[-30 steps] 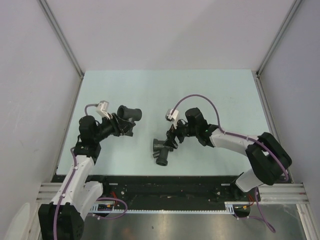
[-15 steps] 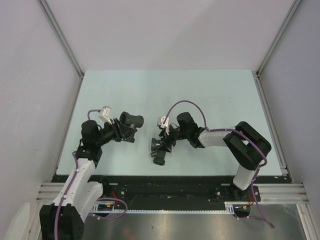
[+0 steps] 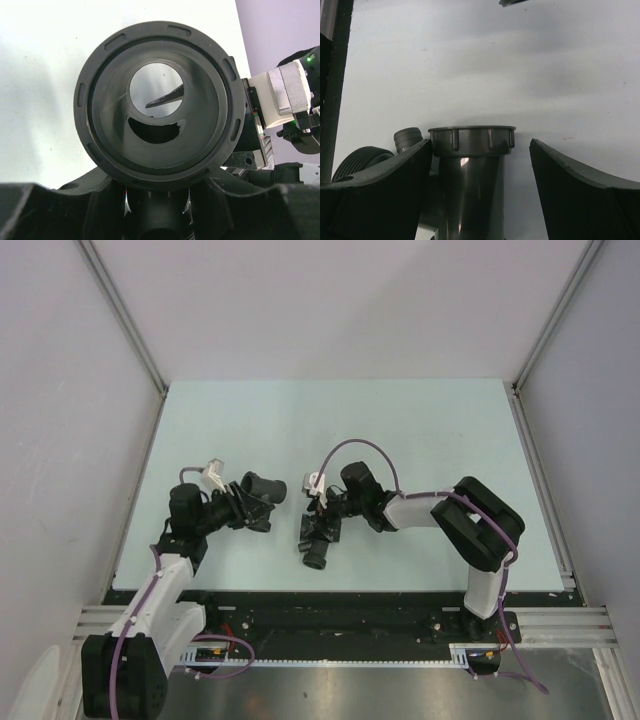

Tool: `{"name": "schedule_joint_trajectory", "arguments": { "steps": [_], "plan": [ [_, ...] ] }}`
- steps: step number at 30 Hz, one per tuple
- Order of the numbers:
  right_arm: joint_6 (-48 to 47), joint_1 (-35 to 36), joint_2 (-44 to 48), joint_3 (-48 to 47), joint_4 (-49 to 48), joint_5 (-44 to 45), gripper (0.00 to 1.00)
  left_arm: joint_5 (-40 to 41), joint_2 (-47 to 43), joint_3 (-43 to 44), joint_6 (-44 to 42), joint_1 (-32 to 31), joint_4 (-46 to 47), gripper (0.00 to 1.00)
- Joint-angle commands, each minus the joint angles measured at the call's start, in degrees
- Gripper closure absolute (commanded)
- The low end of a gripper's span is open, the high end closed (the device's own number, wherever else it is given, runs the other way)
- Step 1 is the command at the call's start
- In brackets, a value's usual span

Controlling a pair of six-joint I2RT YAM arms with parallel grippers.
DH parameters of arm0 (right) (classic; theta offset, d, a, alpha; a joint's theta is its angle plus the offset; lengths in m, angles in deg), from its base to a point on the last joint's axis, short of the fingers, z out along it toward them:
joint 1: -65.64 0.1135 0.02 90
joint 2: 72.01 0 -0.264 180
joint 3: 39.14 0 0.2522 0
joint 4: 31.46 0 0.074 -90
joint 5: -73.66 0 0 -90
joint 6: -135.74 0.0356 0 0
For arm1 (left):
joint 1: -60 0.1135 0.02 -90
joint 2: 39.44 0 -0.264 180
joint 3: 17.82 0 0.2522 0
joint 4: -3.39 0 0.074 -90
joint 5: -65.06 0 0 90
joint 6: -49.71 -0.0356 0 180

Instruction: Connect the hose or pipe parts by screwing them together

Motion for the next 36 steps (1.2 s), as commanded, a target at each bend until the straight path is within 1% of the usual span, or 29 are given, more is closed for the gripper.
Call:
{"name": "schedule_joint_trajectory", "arguments": {
  "steps": [1,5,8,9,10,12,13,15,16,17,22,26,28,30,31,34,35,36],
  "plan": [
    [-2.4,0.8,-2.3,-3.6,2.9,1.0,0.18,2.2,-0.2,-0.2,1.2,0.4,2.0,1.0],
    [-2.4,0.7,-3.3,-4.6,3.5,0.8,0.21,4.1,-0.6,-0.5,0.6,0.4,1.4,1.0],
    [-2.7,0.6,-3.6,-4.9,3.8,0.6,0.3,6.4,-2.3,-1.2,0.2,0.4,1.3,0.99],
    [-2.8,0.6,-3.4,-5.0,3.7,0.6,0.4,6.7,-2.7,-1.3,0.0,0.4,1.3,0.99],
    [-2.8,0.5,-2.2,-5.0,3.7,0.1,0.44,6.5,-3.1,-1.0,-0.2,0.4,1.3,1.0],
    [-3.4,-0.1,0.1,-5.6,4.6,-0.2,0.51,5.2,-3.5,-0.3,-1.3,0.4,1.1,1.0],
    [-4.1,-0.1,3.1,-5.8,5.3,-0.2,0.51,3.4,-3.6,0.4,-1.6,0.4,1.0,1.0],
    [-6.5,-0.1,7.3,-6.3,8.6,1.0,0.52,0.9,-4.1,1.5,-1.6,0.4,1.0,1.0],
    [-9.1,0.0,9.1,-6.4,9.5,1.6,0.52,-0.9,-4.3,2.9,-1.5,0.4,1.1,1.0],
    [-10.1,0.0,13.1,-6.3,11.2,2.1,0.52,-3.8,-5.1,3.5,-1.3,0.4,0.8,0.99],
    [-13.0,-1.5,21.5,-6.3,14.6,1.3,0.51,-8.6,-10.2,7.7,-0.5,0.3,-0.6,1.0],
    [-12.6,-3.0,26.7,-6.3,17.2,-2.5,0.51,-12.1,-12.9,9.6,-0.4,-0.2,-0.7,0.99],
    [-10.9,-4.4,28.5,-6.3,17.9,-8.0,0.49,-14.1,-14.2,10.6,-0.4,-1.7,-0.6,1.0],
    [-6.7,-7.3,28.9,-6.3,16.5,-13.8,0.5,-14.5,-14.8,11.3,-0.5,-3.8,-0.6,1.0],
    [-6.0,-7.6,29.3,-6.3,16.1,-14.9,0.5,-14.9,-15.5,11.6,-0.7,-4.5,-0.5,0.99],
    [-3.3,-7.9,31.1,-6.3,15.1,-16.6,0.49,-15.8,-16.4,12.3,-0.8,-6.8,-0.4,1.0],
    [-3.3,-7.5,31.6,-6.3,15.4,-15.6,0.49,-15.8,-16.5,12.3,-0.7,-7.5,-0.5,0.99],
    [-4.7,-6.6,32.2,-6.3,16.0,-12.8,0.49,-15.6,-16.6,12.3,-0.7,-8.8,-0.5,0.99]
  ]
}}
